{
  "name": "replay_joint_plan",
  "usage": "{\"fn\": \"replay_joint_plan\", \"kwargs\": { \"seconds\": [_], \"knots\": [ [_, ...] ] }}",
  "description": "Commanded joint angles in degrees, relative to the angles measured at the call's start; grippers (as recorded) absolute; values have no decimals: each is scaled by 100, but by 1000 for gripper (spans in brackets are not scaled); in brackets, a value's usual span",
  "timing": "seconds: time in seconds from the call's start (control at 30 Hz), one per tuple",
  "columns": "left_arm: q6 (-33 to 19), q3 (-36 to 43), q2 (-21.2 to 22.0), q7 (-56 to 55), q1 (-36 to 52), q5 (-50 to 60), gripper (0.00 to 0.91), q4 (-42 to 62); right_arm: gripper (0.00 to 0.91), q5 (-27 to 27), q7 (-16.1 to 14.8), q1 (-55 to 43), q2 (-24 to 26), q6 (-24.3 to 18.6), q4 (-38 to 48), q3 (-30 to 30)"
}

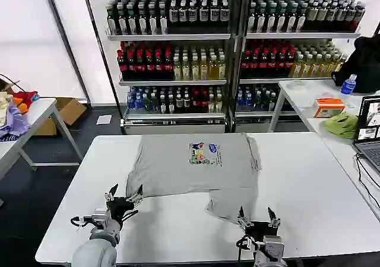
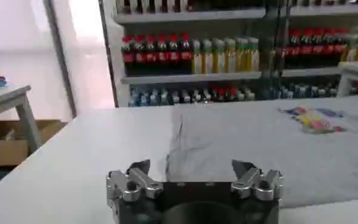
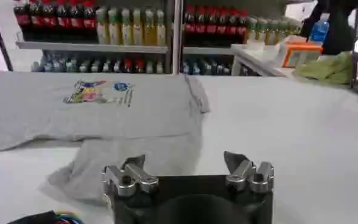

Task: Fold and organize the clothes.

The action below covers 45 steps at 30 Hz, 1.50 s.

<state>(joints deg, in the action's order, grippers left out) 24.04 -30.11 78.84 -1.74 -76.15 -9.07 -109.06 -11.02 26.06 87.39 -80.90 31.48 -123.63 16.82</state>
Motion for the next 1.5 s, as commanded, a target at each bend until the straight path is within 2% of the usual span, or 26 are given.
{"fn": "replay_joint_plan", "kwargs": {
  "seconds": [0.03,0.5,0.57,0.6,0.63,0.67,0.7,0.73,0.77,0.8,0.87,1.03,1.5],
  "knots": [
    [188,69,-113,-41,85,-93,907,203,907,-199,111,-111,-53,102,92,-68],
    [564,131,-184,-141,68,-274,907,196,907,-282,297,-165,-98,167,288,-184],
    [606,137,-206,-149,78,-313,877,198,907,-291,312,-178,-110,167,334,-193],
    [640,135,-221,-144,91,-336,746,218,867,-293,308,-185,-123,167,355,-211],
    [648,135,-228,-141,93,-352,544,226,605,-292,308,-190,-125,167,374,-230],
    [670,132,-234,-142,96,-373,464,242,393,-286,307,-195,-130,166,399,-255],
    [686,129,-240,-144,97,-395,252,262,40,-276,304,-198,-138,165,414,-276],
    [700,128,-243,-143,95,-413,181,271,0,-275,299,-201,-142,166,429,-287],
    [718,128,-252,-143,79,-428,101,280,0,-274,289,-198,-152,166,454,-307],
    [729,136,-259,-140,66,-433,101,274,0,-276,285,-197,-158,166,466,-321],
    [748,144,-269,-138,40,-449,40,257,0,-278,279,-189,-178,164,501,-335],
    [843,141,-302,-133,29,-463,10,246,0,-320,259,-128,-202,161,554,-362],
    [877,206,-221,-58,-193,-538,10,-3,0,-580,220,4,-85,-33,487,-192]
  ]
}}
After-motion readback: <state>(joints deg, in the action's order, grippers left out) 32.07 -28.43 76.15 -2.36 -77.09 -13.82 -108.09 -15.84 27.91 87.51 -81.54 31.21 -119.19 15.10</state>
